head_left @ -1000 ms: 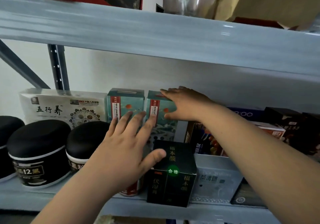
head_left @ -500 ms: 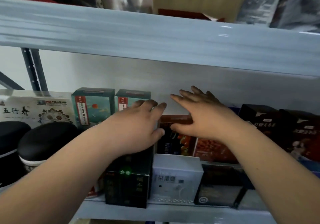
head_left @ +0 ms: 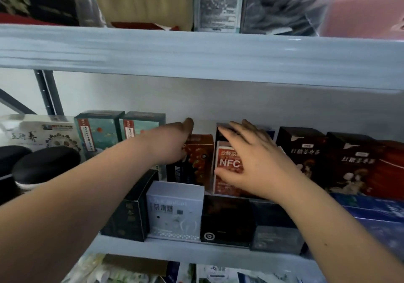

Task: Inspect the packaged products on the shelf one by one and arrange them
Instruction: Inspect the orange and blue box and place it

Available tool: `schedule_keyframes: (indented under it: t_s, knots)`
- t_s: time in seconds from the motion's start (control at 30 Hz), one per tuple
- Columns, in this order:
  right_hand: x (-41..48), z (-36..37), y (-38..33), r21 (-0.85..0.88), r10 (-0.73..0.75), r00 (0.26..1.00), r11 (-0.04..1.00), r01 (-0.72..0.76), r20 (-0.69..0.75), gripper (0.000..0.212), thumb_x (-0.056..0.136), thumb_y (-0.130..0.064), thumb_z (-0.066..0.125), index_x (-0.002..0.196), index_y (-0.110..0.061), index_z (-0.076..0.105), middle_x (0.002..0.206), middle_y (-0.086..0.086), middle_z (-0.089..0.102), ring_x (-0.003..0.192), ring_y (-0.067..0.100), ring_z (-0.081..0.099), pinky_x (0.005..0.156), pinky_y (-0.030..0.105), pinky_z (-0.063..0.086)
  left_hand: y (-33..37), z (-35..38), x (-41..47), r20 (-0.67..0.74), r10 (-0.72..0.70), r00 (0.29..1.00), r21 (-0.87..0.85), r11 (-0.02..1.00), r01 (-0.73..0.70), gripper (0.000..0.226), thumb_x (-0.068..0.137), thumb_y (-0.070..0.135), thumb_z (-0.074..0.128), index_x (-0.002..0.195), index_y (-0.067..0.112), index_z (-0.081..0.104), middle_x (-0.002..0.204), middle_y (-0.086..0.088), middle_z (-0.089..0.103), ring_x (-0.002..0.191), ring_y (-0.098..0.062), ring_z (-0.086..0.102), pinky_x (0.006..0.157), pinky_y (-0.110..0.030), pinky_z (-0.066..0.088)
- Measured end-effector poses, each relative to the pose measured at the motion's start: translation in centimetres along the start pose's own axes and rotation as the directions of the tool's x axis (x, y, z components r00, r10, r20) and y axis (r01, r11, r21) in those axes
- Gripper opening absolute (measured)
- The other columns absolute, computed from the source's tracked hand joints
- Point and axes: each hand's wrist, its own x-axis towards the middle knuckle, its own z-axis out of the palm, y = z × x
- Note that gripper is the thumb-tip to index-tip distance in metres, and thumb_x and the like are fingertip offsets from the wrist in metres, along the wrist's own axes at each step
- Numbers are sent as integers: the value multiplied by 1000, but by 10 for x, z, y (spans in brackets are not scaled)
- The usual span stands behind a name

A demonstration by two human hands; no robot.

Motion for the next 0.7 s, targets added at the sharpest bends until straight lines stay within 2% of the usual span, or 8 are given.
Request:
schedule_keyframes:
  t_s: [0.1, 0.23, 0.37, 0.47, 0.6, 0.7]
  knots:
    - [-8, -2, 3, 57, -17, 999, 998, 19, -44, 91, 92, -70, 51, 162, -41, 0, 171, -11, -4, 157, 14, -7, 128, 44, 5, 8, -8, -19, -143, -73, 987, -48, 997, 66, 49, 91, 22, 70, 122, 16, 32, 107, -7, 58, 85, -20, 54, 67, -33, 47]
    - [-14, -4, 2, 159, -20, 995, 987, 35, -97, 91, 94, -64, 56, 162, -40, 0, 171, -13, -7, 158, 13, -6, 126, 41, 6, 19, -13, -53, -342, -107, 934, -57, 994, 93, 51, 88, 13, 71, 127, 9, 39, 117, -15, 57, 111, -35, 53, 80, -47, 50]
    - [-15, 3, -2, 282, -49, 991, 956, 82, -121, 95, 93, -59, 61, 162, -40, -2, 171, -14, -6, 158, 12, -2, 129, 39, 11, 32, -22, -89, -525, -71, 848, -29, 997, 65, 49, 81, 5, 74, 121, 8, 45, 114, -17, 60, 108, -40, 54, 79, -51, 51]
    - [-19, 9, -8, 342, -51, 988, 935, 99, -145, 99, 91, -55, 67, 161, -42, -2, 172, -12, -2, 158, 14, 5, 123, 33, 13, 44, -28, -116, -631, 6, 776, 3, 1000, -5, 52, 77, -1, 74, 117, 11, 43, 110, -15, 61, 104, -37, 52, 77, -49, 52]
    - [-30, 18, -18, 440, -42, 975, 888, 138, -220, 99, 87, -47, 76, 160, -46, 8, 169, -8, 14, 153, 9, 17, 119, 28, 19, 60, -33, -151, -671, 7, 742, -26, 999, -33, 50, 80, -1, 70, 120, 10, 44, 114, -13, 61, 109, -34, 51, 75, -52, 56]
    - [-43, 17, -29, 481, -60, 951, 852, 208, -305, 83, 86, -42, 80, 144, -59, 22, 148, -20, 35, 132, -8, 27, 114, 19, 25, 66, -40, -179, -695, 10, 719, -61, 995, -73, 51, 78, 1, 73, 121, 10, 46, 114, -6, 60, 111, -27, 50, 75, -43, 55]
